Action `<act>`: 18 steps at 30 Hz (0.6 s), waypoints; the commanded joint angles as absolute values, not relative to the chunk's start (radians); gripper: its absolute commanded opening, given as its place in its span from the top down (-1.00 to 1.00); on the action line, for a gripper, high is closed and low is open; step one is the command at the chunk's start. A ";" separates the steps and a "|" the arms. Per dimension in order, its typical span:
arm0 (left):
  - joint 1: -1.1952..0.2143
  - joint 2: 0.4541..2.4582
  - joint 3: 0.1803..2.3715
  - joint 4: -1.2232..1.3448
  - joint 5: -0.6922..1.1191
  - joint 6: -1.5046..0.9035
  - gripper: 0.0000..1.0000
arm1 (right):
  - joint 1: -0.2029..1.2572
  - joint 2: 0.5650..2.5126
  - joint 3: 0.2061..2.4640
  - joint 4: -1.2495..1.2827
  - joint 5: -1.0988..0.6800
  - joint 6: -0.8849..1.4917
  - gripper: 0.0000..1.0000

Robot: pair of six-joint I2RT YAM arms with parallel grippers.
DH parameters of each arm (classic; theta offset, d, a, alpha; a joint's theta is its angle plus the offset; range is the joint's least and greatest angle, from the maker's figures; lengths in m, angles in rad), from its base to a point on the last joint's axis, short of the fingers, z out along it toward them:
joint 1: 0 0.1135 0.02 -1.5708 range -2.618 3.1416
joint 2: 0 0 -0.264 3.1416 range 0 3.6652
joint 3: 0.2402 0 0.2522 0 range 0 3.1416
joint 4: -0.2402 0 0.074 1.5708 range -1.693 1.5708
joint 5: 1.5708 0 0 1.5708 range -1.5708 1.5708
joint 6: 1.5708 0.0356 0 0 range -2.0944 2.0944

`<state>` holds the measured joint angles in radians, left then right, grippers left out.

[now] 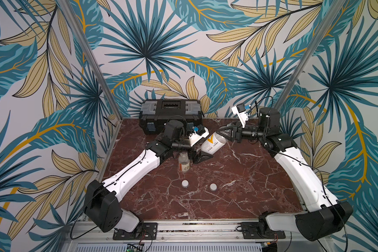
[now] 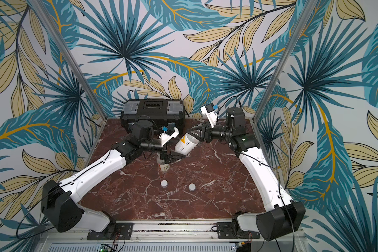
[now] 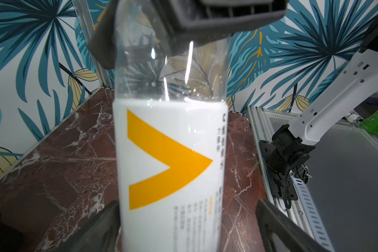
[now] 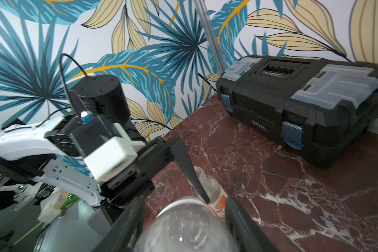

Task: Screw on the bottle caps
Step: Pick up the plastic bottle at the center of the board.

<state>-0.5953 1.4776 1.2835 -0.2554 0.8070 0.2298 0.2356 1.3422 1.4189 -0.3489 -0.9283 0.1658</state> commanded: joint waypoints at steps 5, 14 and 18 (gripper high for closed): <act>-0.606 1.495 1.326 -0.256 0.803 0.256 -1.00 | 0.247 1.337 1.404 -0.258 -1.066 0.206 0.16; -0.606 1.489 1.316 -0.190 0.820 0.223 -1.00 | 0.255 1.345 1.373 -0.263 -1.061 0.189 0.16; -0.606 1.489 1.312 -0.178 0.814 0.220 -1.00 | 0.259 1.351 1.372 -0.240 -1.076 0.212 0.15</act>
<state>-0.6060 1.4952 1.2835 -0.2153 0.8059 0.2306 0.2508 1.3468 1.3884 -0.2810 -1.0443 0.1955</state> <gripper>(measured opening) 0.999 0.592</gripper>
